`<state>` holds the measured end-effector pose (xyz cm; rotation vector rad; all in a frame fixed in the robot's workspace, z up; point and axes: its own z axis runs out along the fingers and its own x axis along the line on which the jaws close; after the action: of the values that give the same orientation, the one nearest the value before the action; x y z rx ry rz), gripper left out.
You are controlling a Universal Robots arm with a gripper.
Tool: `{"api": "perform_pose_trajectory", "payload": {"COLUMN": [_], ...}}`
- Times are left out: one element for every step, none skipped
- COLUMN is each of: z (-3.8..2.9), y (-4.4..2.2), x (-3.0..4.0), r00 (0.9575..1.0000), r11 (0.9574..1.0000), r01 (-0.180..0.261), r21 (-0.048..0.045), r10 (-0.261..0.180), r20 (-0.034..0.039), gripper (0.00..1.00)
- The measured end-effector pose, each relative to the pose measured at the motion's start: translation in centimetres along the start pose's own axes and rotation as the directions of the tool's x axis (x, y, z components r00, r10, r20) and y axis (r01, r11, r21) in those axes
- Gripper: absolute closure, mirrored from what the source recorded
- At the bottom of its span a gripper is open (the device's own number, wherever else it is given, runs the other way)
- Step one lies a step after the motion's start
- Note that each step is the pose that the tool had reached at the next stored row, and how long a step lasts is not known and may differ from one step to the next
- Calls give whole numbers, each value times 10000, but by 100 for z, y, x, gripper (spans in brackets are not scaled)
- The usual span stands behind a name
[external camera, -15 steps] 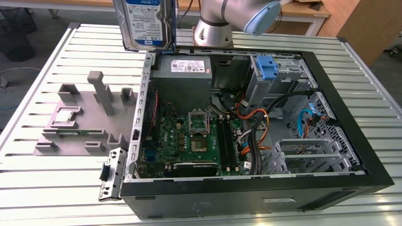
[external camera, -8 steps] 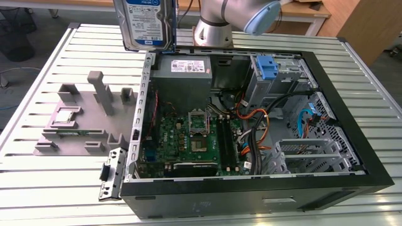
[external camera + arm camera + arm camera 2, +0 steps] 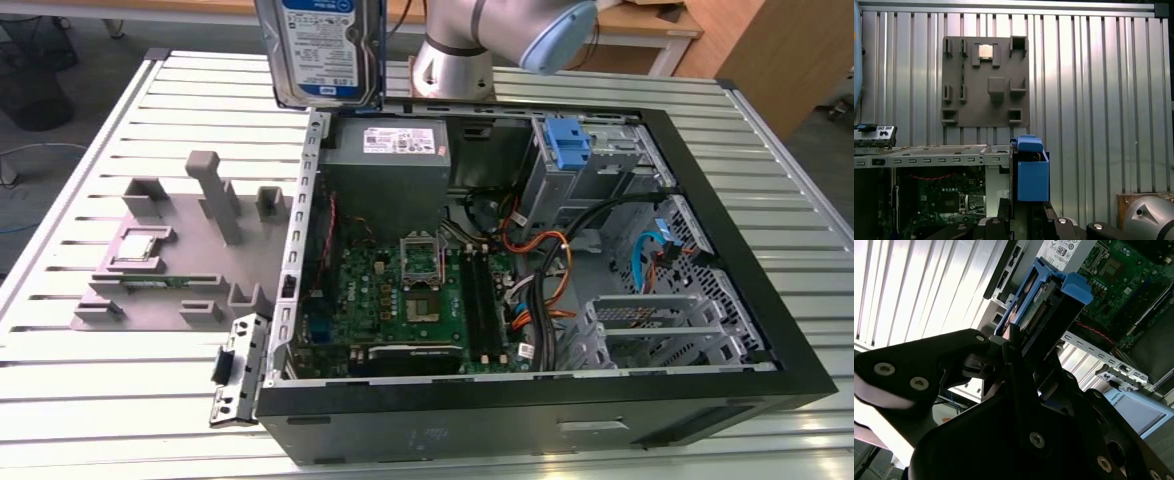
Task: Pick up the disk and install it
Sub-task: 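Pick up the disk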
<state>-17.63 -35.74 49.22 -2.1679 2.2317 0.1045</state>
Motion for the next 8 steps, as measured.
{"api": "perform_pose_trajectory", "payload": {"z": [0, -1, -1, -2, -2, -2, -3, -4], "y": [-22, -44, -69, -95, -118, -141, -165, -191], "x": [-1, -1, -2, -3, -4, -4, -5, -6], "r00": [10000, 10000, 10000, 10000, 10000, 10000, 10000, 10000], "r11": [10000, 10000, 10000, 10000, 10000, 10000, 10000, 10000], "r01": [0, 0, 0, 1, 1, 0, 0, 0], "r21": [1, 1, 1, 0, 0, 1, 0, 0], "r10": [0, 0, 0, -1, -1, 0, 0, 0], "r20": [1, 2, 3, 3, 3, 4, 4, 4], "gripper": [65, 65, 65, 65, 65, 65, 65, 65]}}
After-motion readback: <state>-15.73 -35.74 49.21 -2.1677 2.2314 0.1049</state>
